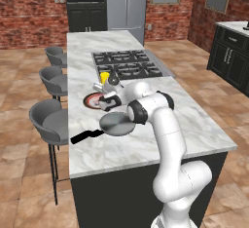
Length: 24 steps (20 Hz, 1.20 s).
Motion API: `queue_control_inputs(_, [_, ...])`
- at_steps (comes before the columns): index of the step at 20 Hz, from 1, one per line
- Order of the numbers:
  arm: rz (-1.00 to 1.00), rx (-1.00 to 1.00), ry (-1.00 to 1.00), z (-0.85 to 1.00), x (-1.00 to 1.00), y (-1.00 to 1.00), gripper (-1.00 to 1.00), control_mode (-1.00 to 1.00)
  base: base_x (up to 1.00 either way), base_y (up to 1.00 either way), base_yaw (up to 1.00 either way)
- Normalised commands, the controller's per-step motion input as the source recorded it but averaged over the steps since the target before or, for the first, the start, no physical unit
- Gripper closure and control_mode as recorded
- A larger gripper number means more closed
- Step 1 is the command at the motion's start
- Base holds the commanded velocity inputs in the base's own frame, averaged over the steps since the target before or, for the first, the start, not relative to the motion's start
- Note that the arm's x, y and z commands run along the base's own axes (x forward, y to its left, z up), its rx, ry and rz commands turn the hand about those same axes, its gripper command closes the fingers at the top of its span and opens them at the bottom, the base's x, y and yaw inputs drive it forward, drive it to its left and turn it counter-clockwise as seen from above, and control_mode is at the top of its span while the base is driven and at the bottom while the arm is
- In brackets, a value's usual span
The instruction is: Pick up the pan with the steak in it and place it on the dining table. Then place the steak on the plate.
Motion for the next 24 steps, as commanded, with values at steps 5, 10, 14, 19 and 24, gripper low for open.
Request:
queue_control_inputs(5, [-0.04,0.0,0.07,0.13,0.05,0.0,-1.0,-1.0,0.0,0.0,0.0])
queue_control_inputs(10, [-0.09,0.03,0.16,0.37,0.0,-0.03,-1.0,-1.0,0.0,0.0,0.0])
queue_control_inputs(14, [-0.11,0.03,0.24,0.47,-0.12,-0.1,-1.0,-1.0,0.0,0.0,0.0])
queue_control_inputs(19, [-0.1,0.04,0.25,0.44,-0.41,-0.21,-1.0,-1.0,0.0,0.0,0.0])
queue_control_inputs(24, [-0.02,0.01,0.15,0.22,-0.91,-0.27,-1.0,-1.0,0.0,0.0,0.0])
